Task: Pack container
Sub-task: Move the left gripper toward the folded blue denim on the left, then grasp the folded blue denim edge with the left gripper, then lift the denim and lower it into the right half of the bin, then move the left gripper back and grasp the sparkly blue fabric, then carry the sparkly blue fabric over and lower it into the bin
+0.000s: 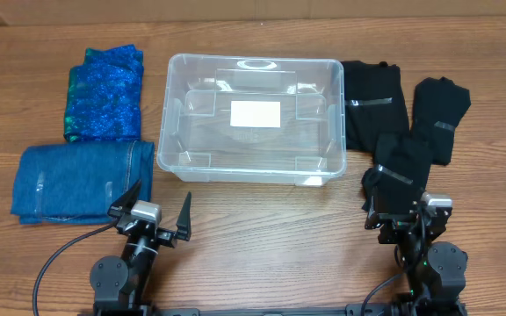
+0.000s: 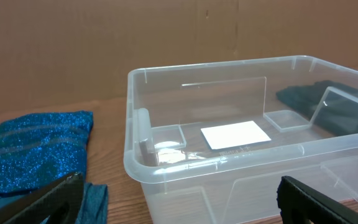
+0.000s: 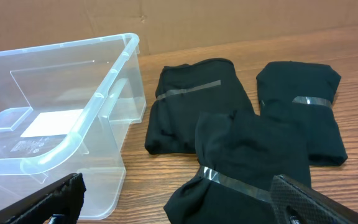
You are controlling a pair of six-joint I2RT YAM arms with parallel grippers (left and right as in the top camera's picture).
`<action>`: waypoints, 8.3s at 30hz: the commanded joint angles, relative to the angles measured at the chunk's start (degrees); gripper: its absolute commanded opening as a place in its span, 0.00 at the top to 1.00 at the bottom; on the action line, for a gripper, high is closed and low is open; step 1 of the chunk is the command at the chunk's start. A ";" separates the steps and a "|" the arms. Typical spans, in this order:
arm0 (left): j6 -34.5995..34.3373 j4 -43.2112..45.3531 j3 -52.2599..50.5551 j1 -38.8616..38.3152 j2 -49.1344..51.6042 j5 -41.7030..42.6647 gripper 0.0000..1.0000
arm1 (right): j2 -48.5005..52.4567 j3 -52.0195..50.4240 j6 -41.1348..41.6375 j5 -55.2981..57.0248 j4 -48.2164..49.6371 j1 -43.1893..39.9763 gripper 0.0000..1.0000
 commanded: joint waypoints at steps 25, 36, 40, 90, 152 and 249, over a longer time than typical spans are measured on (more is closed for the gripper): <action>-10.49 -0.07 -0.13 -0.35 -0.24 0.00 0.00 | -0.68 -0.31 0.42 -0.28 0.20 -0.26 0.00; -21.40 -25.92 26.93 -0.33 12.37 -14.40 0.00 | -0.66 -0.28 0.42 -0.28 0.20 -0.26 0.00; -13.14 -37.90 47.82 -0.33 28.72 -19.82 0.00 | -0.66 -0.28 0.42 -0.28 0.20 -0.26 0.00; 1.22 -52.81 85.77 53.96 121.20 16.63 0.00 | -0.66 -0.31 0.42 -0.28 0.20 -0.26 0.00; -73.83 -61.40 118.75 -24.76 109.77 -16.59 0.96 | -0.66 -0.28 0.42 -0.28 0.20 -0.26 0.00; -43.82 -69.79 120.87 -26.14 103.97 -17.70 0.96 | -0.66 -0.31 0.42 -0.28 0.20 -0.26 0.00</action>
